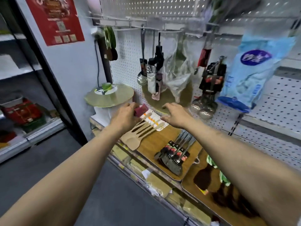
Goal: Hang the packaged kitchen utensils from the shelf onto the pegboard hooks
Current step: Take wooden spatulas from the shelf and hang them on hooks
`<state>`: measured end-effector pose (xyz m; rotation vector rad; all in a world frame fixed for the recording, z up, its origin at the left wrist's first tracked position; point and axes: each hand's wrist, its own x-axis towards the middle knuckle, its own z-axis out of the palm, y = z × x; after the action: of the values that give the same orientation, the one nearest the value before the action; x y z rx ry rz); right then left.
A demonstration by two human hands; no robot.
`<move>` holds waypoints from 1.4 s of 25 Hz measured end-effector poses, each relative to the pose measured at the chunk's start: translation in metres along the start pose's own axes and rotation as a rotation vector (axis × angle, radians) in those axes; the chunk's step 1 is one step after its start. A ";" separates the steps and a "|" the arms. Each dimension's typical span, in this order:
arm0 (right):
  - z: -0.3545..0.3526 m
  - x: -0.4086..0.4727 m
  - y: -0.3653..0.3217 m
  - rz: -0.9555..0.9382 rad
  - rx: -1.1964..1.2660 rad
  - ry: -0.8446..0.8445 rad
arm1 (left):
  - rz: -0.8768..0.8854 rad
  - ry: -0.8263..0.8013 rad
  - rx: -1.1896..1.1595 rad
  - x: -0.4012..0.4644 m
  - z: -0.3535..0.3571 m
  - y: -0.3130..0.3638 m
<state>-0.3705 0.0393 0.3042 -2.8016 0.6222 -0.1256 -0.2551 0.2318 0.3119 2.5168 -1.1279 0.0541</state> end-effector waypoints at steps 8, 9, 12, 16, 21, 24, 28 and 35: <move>0.133 0.141 0.017 0.350 0.201 -0.123 | -0.033 -0.272 -0.104 0.153 0.119 -0.121; 0.155 0.157 0.020 0.415 0.241 -0.119 | -0.027 -0.322 -0.131 0.173 0.140 -0.136; 0.210 0.198 0.022 0.631 0.414 -0.130 | 0.011 -0.454 -0.166 0.223 0.192 -0.171; 0.272 0.239 0.032 0.882 0.638 -0.185 | 0.027 -0.573 -0.201 0.269 0.252 -0.196; 0.337 0.285 0.051 1.140 0.843 -0.137 | 0.041 -0.650 -0.252 0.297 0.309 -0.215; 0.369 0.303 0.059 1.250 0.943 -0.131 | 0.020 -0.652 -0.259 0.301 0.332 -0.227; 0.394 0.297 0.066 1.394 1.093 -0.060 | -0.007 -0.701 -0.282 0.298 0.355 -0.231; 0.363 0.234 0.068 1.420 1.078 0.341 | -0.037 -0.753 -0.240 0.283 0.380 -0.198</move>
<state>-0.1351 -0.0329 -0.0570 -0.9395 1.7368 -0.4483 0.0351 0.0145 -0.0516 2.3730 -1.2363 -1.0476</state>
